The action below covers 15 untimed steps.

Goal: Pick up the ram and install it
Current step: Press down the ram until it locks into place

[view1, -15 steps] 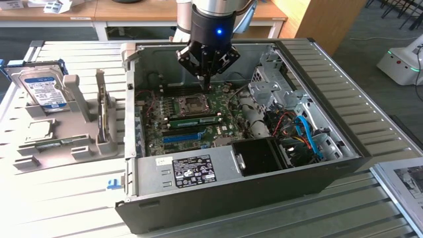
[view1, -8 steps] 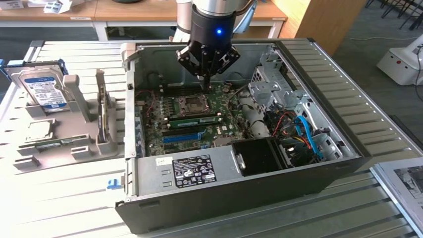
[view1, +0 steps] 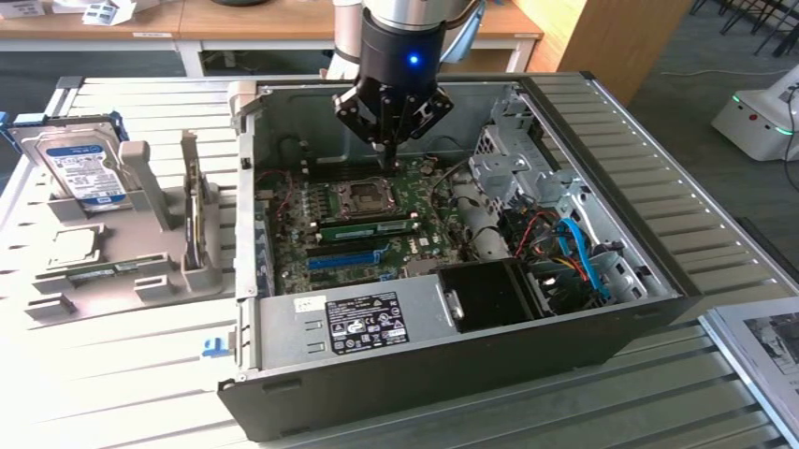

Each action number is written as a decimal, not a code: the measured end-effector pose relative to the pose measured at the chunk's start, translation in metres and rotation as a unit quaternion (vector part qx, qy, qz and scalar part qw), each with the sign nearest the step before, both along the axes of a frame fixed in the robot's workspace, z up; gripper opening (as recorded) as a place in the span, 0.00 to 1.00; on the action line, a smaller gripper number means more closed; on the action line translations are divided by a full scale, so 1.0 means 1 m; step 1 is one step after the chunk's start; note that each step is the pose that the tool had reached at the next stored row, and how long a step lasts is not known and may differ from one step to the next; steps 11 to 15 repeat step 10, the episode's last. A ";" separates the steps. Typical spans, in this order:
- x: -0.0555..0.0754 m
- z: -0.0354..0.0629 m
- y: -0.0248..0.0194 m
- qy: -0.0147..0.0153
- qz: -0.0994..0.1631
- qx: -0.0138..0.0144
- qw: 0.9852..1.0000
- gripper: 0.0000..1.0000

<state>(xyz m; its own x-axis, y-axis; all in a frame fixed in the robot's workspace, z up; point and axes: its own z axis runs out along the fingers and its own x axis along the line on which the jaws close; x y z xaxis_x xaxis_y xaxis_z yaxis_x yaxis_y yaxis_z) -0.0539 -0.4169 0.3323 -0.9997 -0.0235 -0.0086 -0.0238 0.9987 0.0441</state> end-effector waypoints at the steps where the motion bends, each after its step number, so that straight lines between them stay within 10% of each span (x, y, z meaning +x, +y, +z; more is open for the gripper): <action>1: 0.000 0.0000 0.0000 0.000 0.000 0.000 1.000 0.10; 15: -0.002 -0.0001 0.0000 0.000 0.000 0.000 1.000 0.10</action>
